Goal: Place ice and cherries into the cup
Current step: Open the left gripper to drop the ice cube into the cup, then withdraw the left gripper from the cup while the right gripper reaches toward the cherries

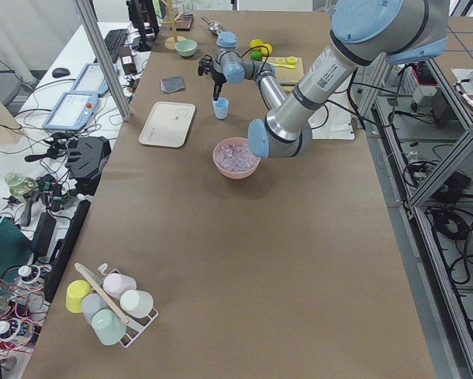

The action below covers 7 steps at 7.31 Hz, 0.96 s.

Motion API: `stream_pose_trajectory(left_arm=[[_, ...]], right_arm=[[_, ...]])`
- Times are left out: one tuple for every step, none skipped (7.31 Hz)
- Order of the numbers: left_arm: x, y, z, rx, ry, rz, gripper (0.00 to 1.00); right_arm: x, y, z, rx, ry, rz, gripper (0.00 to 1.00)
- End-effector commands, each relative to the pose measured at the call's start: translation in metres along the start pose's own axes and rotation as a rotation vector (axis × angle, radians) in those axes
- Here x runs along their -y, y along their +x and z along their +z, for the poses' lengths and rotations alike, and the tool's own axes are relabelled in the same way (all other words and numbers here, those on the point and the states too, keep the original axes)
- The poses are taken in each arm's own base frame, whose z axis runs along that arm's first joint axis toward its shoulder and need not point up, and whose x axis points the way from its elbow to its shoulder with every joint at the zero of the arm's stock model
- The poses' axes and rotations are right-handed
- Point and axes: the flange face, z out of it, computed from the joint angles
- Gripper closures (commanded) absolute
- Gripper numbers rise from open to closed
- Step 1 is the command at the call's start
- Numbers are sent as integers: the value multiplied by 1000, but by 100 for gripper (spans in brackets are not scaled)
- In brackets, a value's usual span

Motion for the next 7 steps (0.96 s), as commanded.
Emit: stream_pose_trajectory(left_arm=[[2, 1, 2, -15, 8, 0, 3], [11, 2, -23, -44, 33, -8, 3], [28, -9, -42, -51, 61, -21, 3], [34, -29, -42, -39, 71, -33, 3], [35, -68, -44, -23, 82, -43, 3], [35, -97, -48, -19, 68, -58, 3], [39, -133, -50, -6, 54, -83, 3]], right_arm=[[4, -5, 3, 1, -6, -4, 3], [21, -25, -2, 7, 14, -11, 4], [38, -52, 2, 21, 17, -2, 2], [47, -79, 32, 37, -4, -54, 4], [70, -94, 56, 60, 8, -53, 5], [97, -128, 94, 57, 0, -37, 5], [102, -166, 132, -1, 16, -28, 4]])
